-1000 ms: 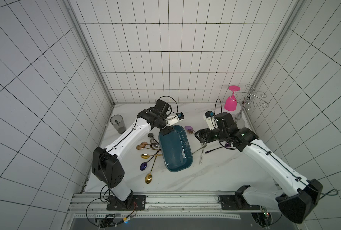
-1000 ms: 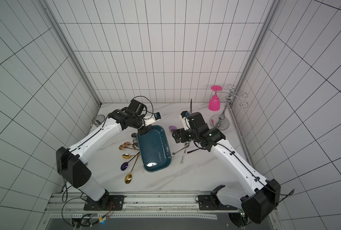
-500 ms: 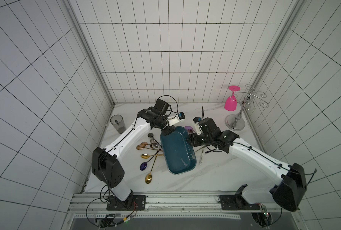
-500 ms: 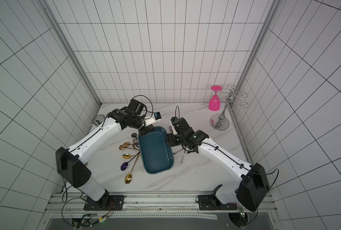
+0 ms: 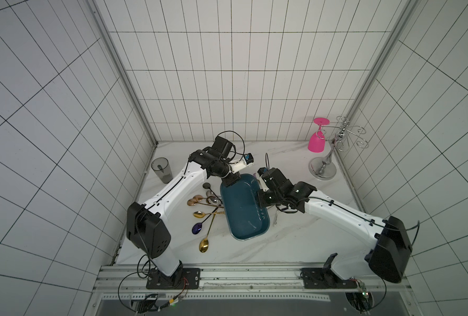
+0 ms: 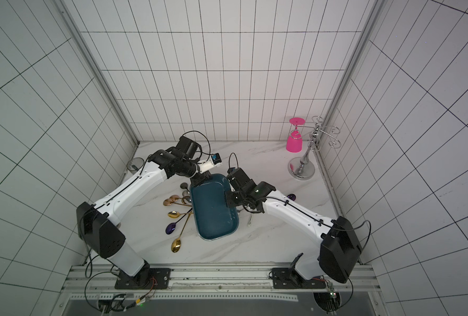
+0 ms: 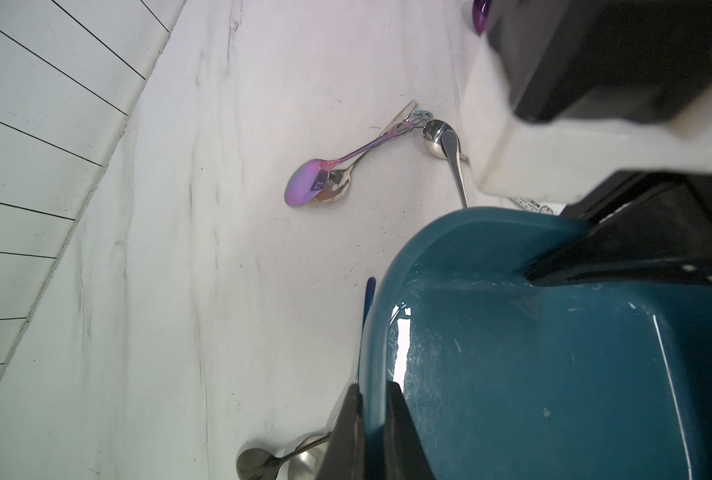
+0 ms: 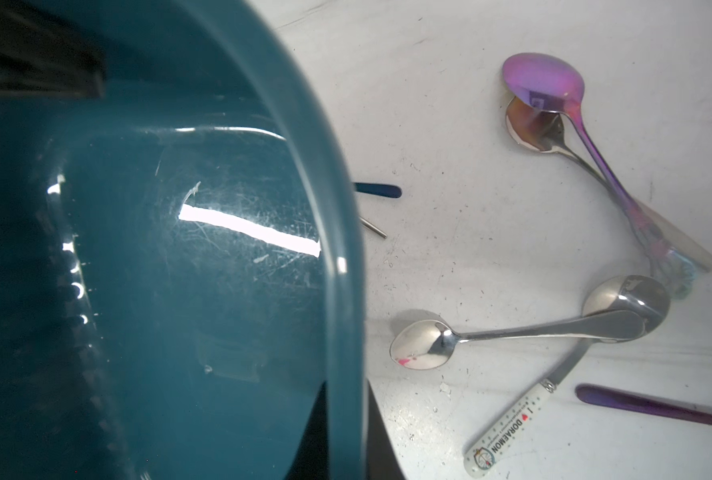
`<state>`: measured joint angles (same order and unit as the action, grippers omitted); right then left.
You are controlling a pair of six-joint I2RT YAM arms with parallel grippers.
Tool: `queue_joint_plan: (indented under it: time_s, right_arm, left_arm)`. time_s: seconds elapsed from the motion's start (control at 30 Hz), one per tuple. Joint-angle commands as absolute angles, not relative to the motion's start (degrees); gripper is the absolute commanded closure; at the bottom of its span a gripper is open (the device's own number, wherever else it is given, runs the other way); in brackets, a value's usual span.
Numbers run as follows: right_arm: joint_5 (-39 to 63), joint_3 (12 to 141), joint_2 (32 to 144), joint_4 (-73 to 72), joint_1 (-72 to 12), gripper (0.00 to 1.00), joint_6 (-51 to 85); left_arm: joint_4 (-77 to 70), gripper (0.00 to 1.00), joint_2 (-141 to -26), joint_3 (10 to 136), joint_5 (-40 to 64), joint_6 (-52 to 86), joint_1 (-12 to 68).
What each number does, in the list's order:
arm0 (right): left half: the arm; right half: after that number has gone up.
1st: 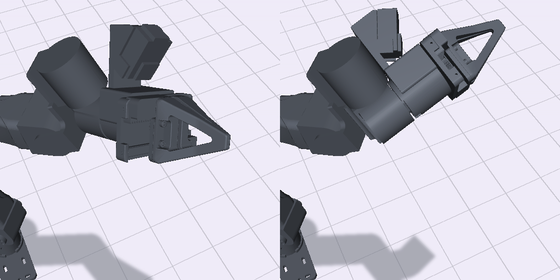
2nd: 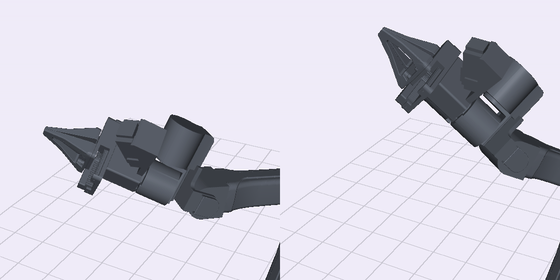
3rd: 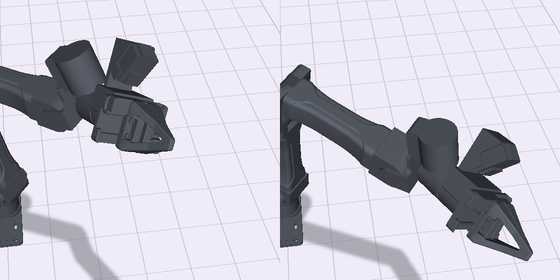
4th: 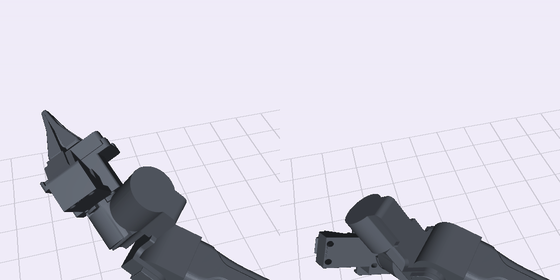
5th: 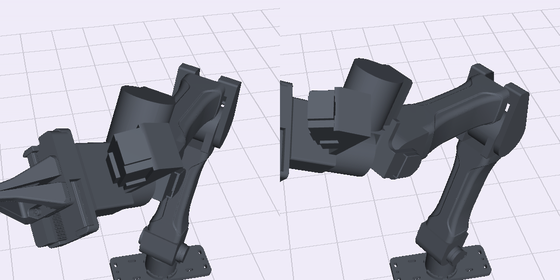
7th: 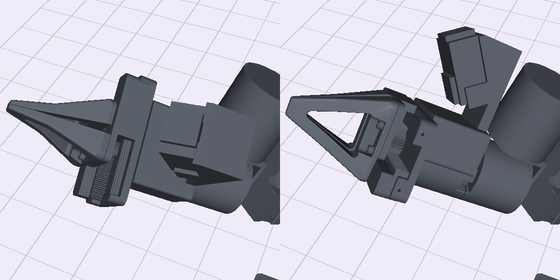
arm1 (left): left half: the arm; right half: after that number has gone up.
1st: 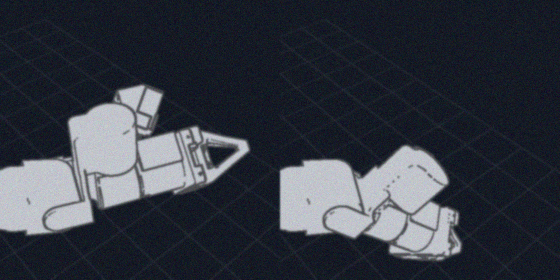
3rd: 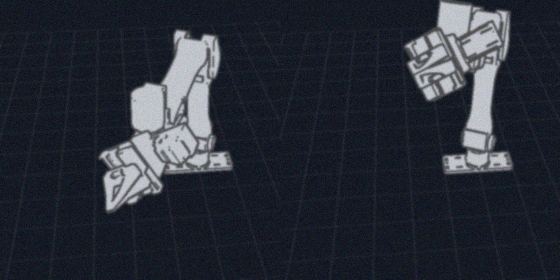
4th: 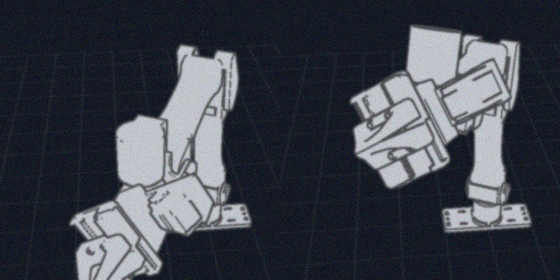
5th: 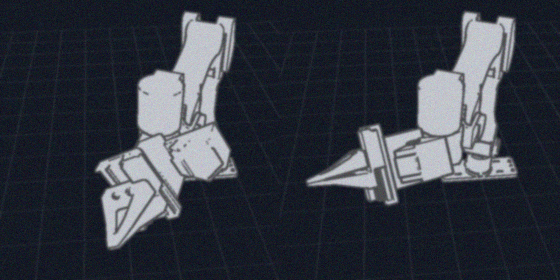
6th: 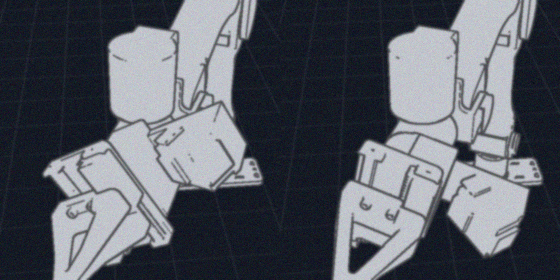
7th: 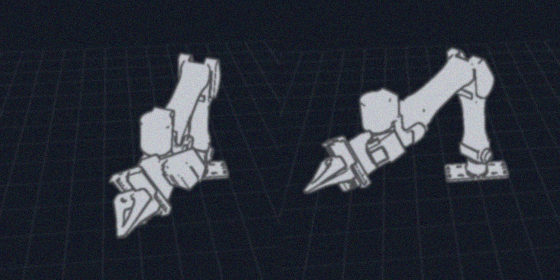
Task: Put the spoon into the storage box
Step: Pick up the storage box at the center of the board, then move the spoon at the center of the board.
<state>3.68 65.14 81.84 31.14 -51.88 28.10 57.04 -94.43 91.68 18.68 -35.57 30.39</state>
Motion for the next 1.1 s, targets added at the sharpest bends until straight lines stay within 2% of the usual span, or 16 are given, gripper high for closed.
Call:
queue_joint_plan:
  time_s: [0.0, 0.07, 0.1, 0.13, 0.3, 0.43, 0.63, 1.07]
  right_arm:
    - [3.39, 64.7, 80.3, 36.96, -52.87, 1.0, 30.53]
    - [4.21, 65.38, 80.29, 40.3, -53.49, 1.0, 31.22]
    - [4.83, 65.56, 80.44, 41.55, -53.83, 1.0, 31.56]
    - [5.55, 65.85, 80.66, 43.48, -54.35, 1.0, 31.95]
    - [6.15, 69.55, 84.71, 55.24, -59.4, 1.0, 32.94]
    - [5.3, 69.49, 88.7, 55.21, -63.19, 1.0, 36.87]
    - [-1.27, 77.16, 100.62, 57.36, -66.09, 1.0, 38.83]
    - [-5.69, 79.75, 106.55, 55.74, -61.73, 1.0, 42.1]
  left_arm:
    - [54.27, 0.51, -90.53, 91.46, 16.79, -31.87, 30.32]
    - [53.77, 0.16, -88.5, 91.28, 15.38, -30.04, 30.28]
    - [53.21, 0.04, -87.04, 90.94, 14.72, -29.13, 30.09]
    - [52.61, 0.01, -85.81, 90.6, 14.11, -28.22, 29.8]
    - [48.17, 0.01, -77.67, 88.79, 13.79, -16.91, 23.35]
    - [43.36, 0.01, -71.15, 83.28, 13.97, -6.76, 15.04]
    - [39.75, 0.01, -64.93, 75.79, 16.15, -3.33, 6.11]
    - [40.71, 0.01, -64.16, 76.31, 14.68, -2.7, 4.31]
